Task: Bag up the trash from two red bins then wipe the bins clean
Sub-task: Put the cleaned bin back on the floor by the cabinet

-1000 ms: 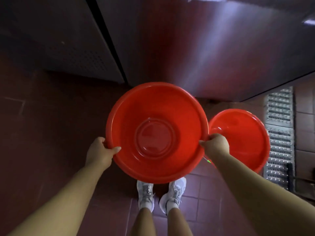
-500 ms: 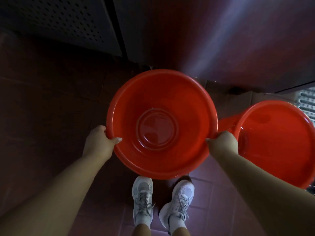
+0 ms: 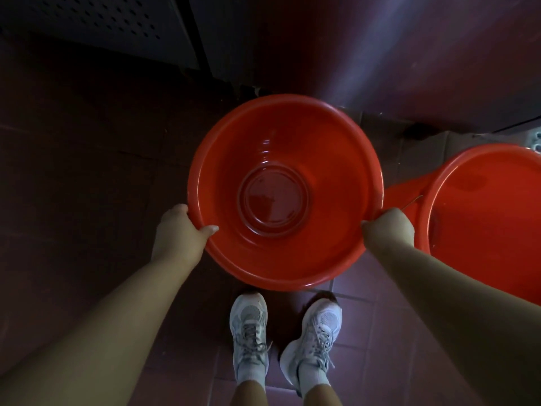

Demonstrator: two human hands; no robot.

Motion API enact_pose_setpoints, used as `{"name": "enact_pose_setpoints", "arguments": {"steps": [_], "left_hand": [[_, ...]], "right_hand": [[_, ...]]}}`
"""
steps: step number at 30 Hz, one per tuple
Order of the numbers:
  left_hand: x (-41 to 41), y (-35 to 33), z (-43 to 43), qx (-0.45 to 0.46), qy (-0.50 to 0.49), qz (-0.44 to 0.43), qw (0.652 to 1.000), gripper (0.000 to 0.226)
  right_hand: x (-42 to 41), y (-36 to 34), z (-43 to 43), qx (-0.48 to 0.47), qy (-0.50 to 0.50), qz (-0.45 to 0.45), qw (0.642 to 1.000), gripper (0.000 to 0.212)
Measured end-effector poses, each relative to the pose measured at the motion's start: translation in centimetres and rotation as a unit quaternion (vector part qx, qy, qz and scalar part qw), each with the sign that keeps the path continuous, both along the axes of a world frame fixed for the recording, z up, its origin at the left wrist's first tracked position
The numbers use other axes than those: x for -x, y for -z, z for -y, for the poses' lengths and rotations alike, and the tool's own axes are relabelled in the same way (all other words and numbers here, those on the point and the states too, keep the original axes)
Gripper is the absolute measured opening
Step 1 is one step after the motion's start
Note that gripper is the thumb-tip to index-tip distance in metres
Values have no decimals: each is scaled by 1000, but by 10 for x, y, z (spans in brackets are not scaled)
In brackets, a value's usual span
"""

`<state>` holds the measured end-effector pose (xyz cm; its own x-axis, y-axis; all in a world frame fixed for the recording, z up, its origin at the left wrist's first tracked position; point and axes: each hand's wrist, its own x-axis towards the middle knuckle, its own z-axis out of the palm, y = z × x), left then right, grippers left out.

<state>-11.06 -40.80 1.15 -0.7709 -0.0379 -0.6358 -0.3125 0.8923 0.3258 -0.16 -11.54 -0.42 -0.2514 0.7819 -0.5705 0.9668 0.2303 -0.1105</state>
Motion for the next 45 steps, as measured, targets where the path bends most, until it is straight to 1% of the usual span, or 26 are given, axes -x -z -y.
{"name": "enact_pose_setpoints", "arguments": {"steps": [3,5,6,8,11,12,15,19,24,28,31,34,35,37,41,43,45], "left_hand": [[-5,-14,-7,22,-6,-11,1000,69],[-11,-31,-16,19,-8,-31,999,69],[-15,-39,-21,7,-5,-35,999,65],[-25,-55,-29,-29,3,-16,999,55],[-45,-79,-43,-97,-1,56,994,37],[-53,-88,-48,-117,-2,75,990,32],[-76,-108,-61,-153,-2,118,981,20],[-100,-123,-77,-164,13,164,973,13],[-113,-127,-105,-143,56,189,970,11],[-114,-119,-141,-120,104,197,967,8],[-116,-112,-179,-116,139,166,969,11],[-121,-104,-221,-121,159,138,970,8],[-123,-101,-235,-122,163,130,970,11],[-129,-94,-263,-128,178,109,970,25],[-136,-72,-309,-118,201,78,969,66],[-136,-57,-328,-94,202,88,971,84],[-136,-44,-344,-71,186,119,973,94]], "right_hand": [[1,-18,10,9,15,-20,1000,47],[-1,-38,19,16,16,-75,997,50],[-3,-48,23,26,15,-109,994,48],[-10,-69,34,62,23,-160,985,37],[-26,-93,45,150,79,-207,964,10],[-32,-100,47,173,100,-213,956,9],[-54,-123,46,212,141,-209,944,13],[-94,-138,29,209,189,-182,942,11],[-147,-135,-8,164,244,-138,946,13],[-181,-130,-45,114,268,-92,952,2],[-201,-120,-80,71,282,-51,955,21],[-214,-108,-120,34,299,-41,953,43],[-217,-105,-132,29,295,-32,954,50],[-223,-99,-157,26,280,-14,959,62],[-228,-82,-203,35,233,6,972,81],[-229,-72,-222,53,218,16,974,91],[-231,-61,-237,77,214,11,974,96]]}}
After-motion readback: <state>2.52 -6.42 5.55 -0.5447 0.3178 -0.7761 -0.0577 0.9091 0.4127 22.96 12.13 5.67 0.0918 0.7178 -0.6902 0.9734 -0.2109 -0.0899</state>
